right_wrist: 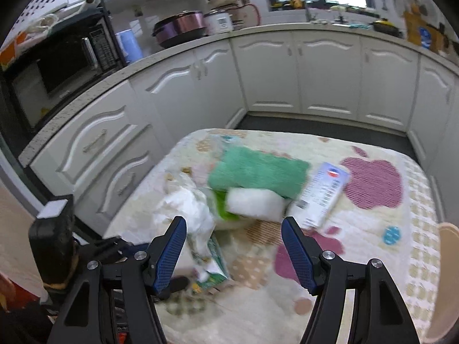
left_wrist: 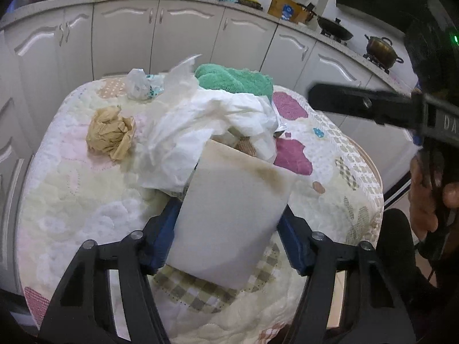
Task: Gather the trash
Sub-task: 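Grasp the white sponge block with the left gripper while the right grasps crumpled tissue, then carry the sponge block and tissue over the beige bin with both grippers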
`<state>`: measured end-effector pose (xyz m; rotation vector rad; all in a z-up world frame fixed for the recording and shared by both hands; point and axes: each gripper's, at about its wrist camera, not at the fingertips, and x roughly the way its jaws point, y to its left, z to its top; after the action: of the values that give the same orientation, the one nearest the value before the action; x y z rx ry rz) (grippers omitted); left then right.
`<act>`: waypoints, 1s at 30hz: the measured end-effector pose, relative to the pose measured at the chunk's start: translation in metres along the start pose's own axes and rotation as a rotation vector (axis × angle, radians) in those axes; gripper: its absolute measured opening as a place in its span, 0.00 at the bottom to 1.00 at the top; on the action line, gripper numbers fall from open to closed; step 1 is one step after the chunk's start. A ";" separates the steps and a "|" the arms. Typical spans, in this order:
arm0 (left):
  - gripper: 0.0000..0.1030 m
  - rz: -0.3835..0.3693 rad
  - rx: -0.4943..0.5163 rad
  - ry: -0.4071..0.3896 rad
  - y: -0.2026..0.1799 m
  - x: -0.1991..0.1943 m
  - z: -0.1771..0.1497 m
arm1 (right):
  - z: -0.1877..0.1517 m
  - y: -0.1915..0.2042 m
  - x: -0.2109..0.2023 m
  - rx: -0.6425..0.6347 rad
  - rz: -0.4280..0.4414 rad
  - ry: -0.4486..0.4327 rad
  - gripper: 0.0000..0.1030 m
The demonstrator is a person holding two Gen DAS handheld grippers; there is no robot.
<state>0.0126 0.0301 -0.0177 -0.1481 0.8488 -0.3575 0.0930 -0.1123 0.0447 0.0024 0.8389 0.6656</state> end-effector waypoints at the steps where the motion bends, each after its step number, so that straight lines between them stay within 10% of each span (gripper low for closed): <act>1: 0.62 0.006 0.006 0.000 0.000 -0.001 0.001 | 0.002 0.003 0.004 -0.006 0.010 0.005 0.65; 19: 0.61 0.058 -0.010 0.027 0.022 -0.028 -0.012 | 0.013 0.042 0.072 -0.108 0.173 0.164 0.45; 23: 0.61 0.078 -0.034 0.033 0.028 -0.029 -0.016 | 0.003 0.052 0.081 -0.164 0.161 0.205 0.15; 30: 0.61 0.090 -0.064 0.017 0.034 -0.038 -0.017 | 0.003 0.039 0.051 -0.125 0.176 0.123 0.07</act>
<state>-0.0150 0.0759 -0.0111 -0.1663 0.8810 -0.2480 0.0984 -0.0522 0.0214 -0.0788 0.9204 0.8898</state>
